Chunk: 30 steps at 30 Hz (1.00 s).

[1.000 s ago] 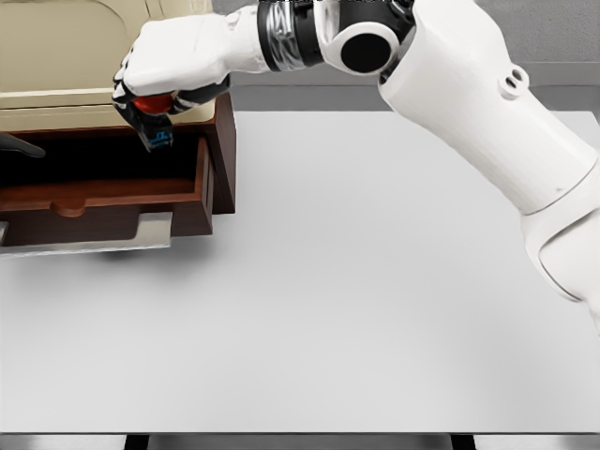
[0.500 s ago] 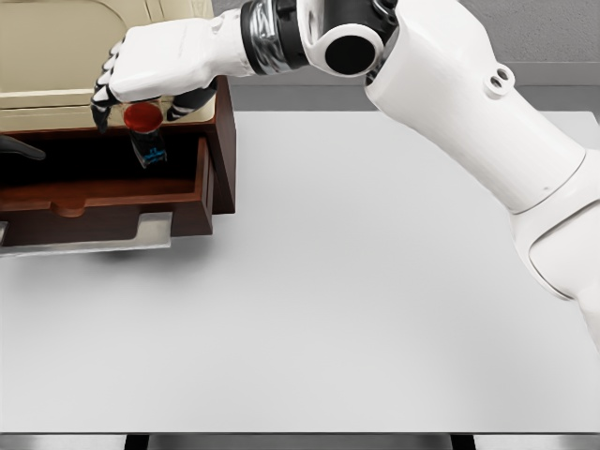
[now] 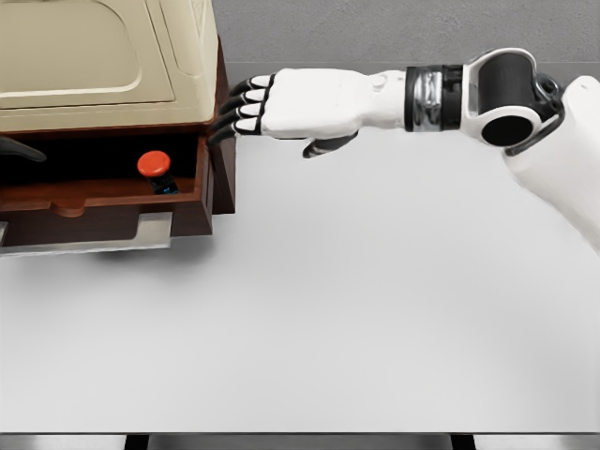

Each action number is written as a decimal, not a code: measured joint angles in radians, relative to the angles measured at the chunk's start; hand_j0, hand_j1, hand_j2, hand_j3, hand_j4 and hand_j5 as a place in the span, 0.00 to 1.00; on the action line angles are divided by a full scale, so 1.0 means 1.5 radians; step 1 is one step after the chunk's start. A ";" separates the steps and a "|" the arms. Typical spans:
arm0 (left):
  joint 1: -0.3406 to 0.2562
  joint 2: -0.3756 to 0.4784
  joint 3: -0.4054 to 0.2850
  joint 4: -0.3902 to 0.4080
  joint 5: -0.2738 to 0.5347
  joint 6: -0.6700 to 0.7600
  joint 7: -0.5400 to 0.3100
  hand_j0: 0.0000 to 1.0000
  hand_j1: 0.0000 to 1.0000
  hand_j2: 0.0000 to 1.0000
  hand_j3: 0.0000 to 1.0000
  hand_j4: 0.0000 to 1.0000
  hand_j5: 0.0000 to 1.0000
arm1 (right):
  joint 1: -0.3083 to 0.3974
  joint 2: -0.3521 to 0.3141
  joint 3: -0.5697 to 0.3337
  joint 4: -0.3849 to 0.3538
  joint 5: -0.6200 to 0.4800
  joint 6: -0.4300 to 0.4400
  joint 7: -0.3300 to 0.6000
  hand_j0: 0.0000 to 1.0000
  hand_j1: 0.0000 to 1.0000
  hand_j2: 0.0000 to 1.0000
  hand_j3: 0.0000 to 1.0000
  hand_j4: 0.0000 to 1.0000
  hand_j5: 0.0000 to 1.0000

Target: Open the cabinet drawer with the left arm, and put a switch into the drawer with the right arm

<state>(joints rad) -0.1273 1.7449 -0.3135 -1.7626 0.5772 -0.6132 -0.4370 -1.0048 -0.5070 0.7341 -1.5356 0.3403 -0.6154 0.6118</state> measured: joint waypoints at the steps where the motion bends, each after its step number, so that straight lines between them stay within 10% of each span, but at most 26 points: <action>1: -0.001 0.000 0.002 0.000 0.000 0.000 -0.001 0.95 0.95 0.95 0.95 0.95 0.95 | 0.013 -0.021 -0.025 -0.006 0.000 0.000 0.000 1.00 1.00 1.00 1.00 1.00 1.00; 18: -0.033 -0.005 0.023 0.000 -0.066 0.000 -0.009 0.95 0.95 0.95 0.95 0.95 0.95 | 0.043 -0.101 -0.002 0.054 0.007 0.001 0.000 1.00 1.00 1.00 1.00 1.00 1.00; 30: -0.114 -0.169 0.023 -0.001 -0.153 0.000 -0.068 0.95 0.95 0.95 0.95 0.95 0.95 | 0.047 -0.104 -0.001 0.087 0.007 0.001 0.000 1.00 1.00 1.00 1.00 1.00 1.00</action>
<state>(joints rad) -0.2977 1.4908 -0.2792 -1.7640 0.3484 -0.6137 -0.5394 -0.9342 -0.6632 0.7325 -1.4049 0.3508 -0.6138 0.6114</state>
